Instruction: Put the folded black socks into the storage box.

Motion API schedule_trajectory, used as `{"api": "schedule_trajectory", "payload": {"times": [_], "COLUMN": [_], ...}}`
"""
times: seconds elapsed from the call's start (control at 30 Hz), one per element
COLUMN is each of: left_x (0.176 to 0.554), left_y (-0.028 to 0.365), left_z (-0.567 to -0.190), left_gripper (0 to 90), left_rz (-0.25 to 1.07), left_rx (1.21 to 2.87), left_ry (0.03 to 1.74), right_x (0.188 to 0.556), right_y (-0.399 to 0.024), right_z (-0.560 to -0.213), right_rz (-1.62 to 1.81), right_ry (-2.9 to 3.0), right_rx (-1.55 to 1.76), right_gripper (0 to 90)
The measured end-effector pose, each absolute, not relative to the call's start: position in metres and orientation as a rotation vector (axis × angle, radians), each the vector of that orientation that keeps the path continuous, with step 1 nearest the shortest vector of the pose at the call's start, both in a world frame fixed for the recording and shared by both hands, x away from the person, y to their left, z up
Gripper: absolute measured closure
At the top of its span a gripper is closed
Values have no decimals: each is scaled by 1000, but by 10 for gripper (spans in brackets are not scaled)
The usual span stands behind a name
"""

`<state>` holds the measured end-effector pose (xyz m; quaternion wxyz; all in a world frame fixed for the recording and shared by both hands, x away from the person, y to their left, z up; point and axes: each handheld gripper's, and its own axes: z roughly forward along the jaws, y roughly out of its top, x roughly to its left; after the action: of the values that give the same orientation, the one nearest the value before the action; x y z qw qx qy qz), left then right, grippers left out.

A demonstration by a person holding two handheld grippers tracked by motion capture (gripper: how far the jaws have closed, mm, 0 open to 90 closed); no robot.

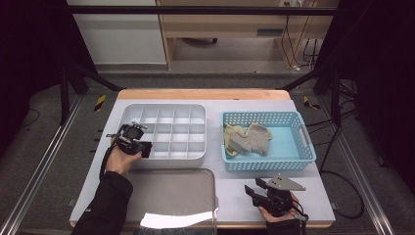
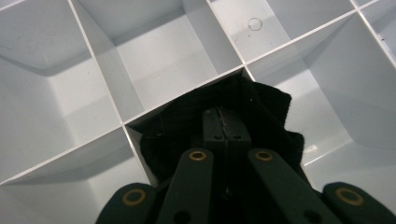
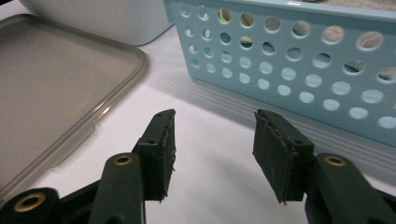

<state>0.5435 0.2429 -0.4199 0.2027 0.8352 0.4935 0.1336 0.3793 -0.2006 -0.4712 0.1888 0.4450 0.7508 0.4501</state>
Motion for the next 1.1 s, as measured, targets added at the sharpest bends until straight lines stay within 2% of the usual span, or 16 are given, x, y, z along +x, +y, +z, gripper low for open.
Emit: {"api": "schedule_trajectory", "payload": {"times": [0.23, 0.4, 0.5, 0.6, 0.93, 1.1], "left_x": [530, 513, 511, 516, 529, 535], "left_y": [255, 256, 244, 234, 247, 239], "left_z": [-409, -390, -390, -400, -415, -422], "left_gripper": [872, 896, 897, 897, 899, 898], "left_rz": [386, 409, 388, 427, 378, 378], "left_rx": [2205, 2119, 2148, 2207, 2205, 2267], "left_ry": [1353, 1271, 1218, 1235, 1319, 1315], "right_x": [379, 379, 379, 379, 379, 379], "right_y": [-202, -201, -200, -201, -200, -200], "right_z": [-470, -471, -471, -471, -471, -471], "right_rz": [1268, 1264, 1259, 1261, 1257, 1259], "right_ry": [2103, 2106, 2110, 2109, 2113, 2112], "right_rx": [1255, 1254, 1251, 1251, 1251, 1252], "right_gripper": [487, 489, 490, 491, 494, 494]}}
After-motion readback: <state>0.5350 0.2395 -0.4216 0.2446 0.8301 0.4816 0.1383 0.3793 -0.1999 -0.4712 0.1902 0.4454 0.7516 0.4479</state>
